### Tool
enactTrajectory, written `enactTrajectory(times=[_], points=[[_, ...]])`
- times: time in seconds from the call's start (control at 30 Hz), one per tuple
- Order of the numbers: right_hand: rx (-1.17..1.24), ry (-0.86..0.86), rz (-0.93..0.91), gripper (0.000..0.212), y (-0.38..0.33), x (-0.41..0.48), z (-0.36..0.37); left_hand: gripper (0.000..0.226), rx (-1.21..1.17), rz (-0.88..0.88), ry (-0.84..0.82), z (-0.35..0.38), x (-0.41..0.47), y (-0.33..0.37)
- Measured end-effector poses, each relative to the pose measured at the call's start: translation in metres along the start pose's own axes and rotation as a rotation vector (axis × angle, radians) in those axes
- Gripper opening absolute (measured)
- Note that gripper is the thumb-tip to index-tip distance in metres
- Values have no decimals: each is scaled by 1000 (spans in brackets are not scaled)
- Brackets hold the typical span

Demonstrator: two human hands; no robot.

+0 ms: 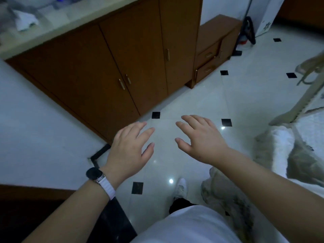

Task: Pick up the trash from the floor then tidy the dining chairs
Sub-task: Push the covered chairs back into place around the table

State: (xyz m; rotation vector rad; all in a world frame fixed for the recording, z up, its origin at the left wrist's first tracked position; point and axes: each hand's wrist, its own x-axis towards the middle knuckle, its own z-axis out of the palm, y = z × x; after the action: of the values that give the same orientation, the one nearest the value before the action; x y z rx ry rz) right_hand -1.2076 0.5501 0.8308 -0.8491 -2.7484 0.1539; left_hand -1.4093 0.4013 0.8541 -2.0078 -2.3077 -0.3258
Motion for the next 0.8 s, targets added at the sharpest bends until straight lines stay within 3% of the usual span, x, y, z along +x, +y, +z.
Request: enactTrajectory(times=[0.37,0.8], points=[[-34,144,340,52,126,54,-23,46,12,290,-33,5,224,27],[-178,209,843,49,182,9,-33,43,-235,861,-35,70,363,113]])
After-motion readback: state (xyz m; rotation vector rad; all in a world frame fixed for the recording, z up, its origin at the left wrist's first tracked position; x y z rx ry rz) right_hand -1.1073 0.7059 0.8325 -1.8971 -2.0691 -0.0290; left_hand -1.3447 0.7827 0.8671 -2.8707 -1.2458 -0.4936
